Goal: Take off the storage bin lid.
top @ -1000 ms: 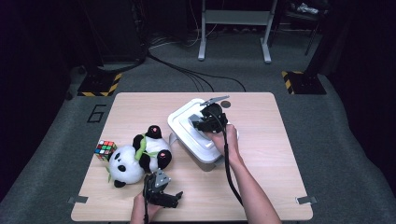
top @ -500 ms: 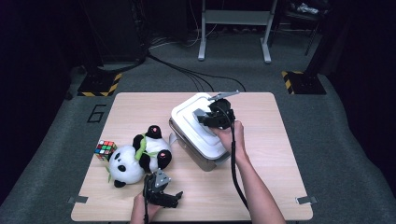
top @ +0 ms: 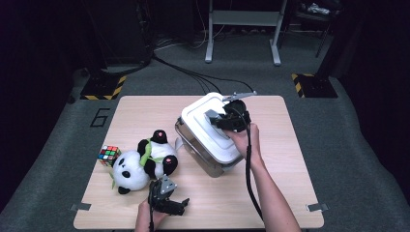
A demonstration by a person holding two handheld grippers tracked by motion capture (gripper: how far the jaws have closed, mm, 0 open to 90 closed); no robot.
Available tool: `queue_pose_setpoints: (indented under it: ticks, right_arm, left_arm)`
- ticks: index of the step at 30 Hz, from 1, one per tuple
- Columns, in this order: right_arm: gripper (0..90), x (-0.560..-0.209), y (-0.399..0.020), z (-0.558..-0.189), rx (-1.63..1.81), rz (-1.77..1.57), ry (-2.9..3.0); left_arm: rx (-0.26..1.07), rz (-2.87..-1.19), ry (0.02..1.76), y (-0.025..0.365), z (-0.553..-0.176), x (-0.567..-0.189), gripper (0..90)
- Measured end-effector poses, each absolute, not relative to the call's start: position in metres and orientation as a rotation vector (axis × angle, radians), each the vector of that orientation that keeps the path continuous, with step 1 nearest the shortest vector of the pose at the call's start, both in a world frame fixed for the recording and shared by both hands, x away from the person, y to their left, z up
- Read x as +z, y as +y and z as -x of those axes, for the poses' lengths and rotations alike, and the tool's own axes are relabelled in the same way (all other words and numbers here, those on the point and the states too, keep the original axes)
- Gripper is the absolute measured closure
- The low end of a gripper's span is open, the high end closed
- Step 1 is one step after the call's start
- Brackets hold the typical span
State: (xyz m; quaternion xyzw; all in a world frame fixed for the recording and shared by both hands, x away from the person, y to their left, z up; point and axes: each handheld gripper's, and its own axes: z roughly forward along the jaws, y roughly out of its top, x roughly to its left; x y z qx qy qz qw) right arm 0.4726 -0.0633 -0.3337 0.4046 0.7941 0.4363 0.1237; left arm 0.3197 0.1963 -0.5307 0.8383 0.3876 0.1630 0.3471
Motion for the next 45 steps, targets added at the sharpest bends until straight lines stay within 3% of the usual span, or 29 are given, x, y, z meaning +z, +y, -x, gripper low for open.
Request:
queue_pose_setpoints:
  ticks: [22, 45]
  right_arm:
    - [68.0, -0.322, -0.090, -0.466, 1.307, -1.193, 2.244]
    - [68.0, -0.317, -0.145, -0.464, 1.301, -1.300, 2.118]
  left_arm:
    - [0.423, -2.175, 1.005, 0.196, -0.320, -0.531, 0.0]
    - [0.421, -2.177, 1.004, 0.196, -0.320, -0.530, 0.0]
